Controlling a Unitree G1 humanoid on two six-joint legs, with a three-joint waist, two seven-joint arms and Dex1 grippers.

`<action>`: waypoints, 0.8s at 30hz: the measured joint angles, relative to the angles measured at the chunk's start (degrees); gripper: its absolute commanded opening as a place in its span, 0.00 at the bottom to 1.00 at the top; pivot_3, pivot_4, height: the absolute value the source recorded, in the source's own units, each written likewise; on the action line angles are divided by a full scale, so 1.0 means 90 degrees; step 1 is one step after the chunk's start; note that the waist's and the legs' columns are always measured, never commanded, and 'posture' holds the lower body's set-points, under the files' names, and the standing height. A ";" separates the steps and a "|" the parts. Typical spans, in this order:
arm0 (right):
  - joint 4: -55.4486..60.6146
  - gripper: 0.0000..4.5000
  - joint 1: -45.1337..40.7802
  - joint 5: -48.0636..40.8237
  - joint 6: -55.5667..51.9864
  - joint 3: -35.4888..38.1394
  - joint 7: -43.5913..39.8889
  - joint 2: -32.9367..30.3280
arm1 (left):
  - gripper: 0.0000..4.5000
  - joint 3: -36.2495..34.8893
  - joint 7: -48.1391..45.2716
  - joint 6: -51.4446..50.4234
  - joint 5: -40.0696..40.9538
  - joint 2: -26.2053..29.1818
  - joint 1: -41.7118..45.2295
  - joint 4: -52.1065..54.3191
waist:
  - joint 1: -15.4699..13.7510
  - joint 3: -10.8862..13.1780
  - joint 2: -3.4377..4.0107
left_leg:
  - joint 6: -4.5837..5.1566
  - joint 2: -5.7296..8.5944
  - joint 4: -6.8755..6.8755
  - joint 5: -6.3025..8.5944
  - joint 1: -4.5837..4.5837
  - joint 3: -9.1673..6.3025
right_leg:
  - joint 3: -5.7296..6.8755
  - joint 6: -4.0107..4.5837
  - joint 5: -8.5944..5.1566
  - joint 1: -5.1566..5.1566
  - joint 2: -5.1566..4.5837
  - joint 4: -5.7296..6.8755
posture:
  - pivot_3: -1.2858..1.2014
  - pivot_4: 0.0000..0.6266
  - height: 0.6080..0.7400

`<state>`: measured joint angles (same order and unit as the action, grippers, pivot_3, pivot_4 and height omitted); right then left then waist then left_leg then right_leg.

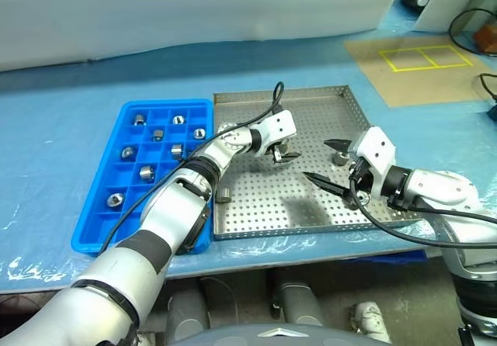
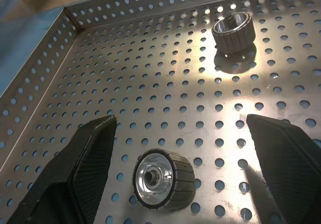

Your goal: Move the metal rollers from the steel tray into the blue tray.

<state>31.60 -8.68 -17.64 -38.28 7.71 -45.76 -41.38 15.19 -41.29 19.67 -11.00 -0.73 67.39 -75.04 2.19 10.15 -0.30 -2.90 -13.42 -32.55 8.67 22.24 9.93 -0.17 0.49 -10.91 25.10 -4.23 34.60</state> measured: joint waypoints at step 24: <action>0.0348 1.00 0.0411 -0.0196 -0.0095 0.0011 0.0393 -0.0191 | 0.97 -0.0087 0.1149 -0.0799 -0.0676 -0.0415 0.0048 -0.0290 | 0.0198 -0.0005 0.0008 | 0.0131 0.0079 -0.0048 0.0076 0.0097 0.0005 | 0.0006 0.0016 0.0048 -0.0010 -0.0099 -0.0107 | 0.28 0.24 1.00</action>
<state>34.73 -4.98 -19.40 -39.13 7.81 -42.23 -43.10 14.41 -30.95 12.48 -17.08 -4.47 67.82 -77.66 3.98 10.11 -0.23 -1.72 -12.71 -32.98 9.35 23.12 9.97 -0.12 0.63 -10.48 25.02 -5.13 33.63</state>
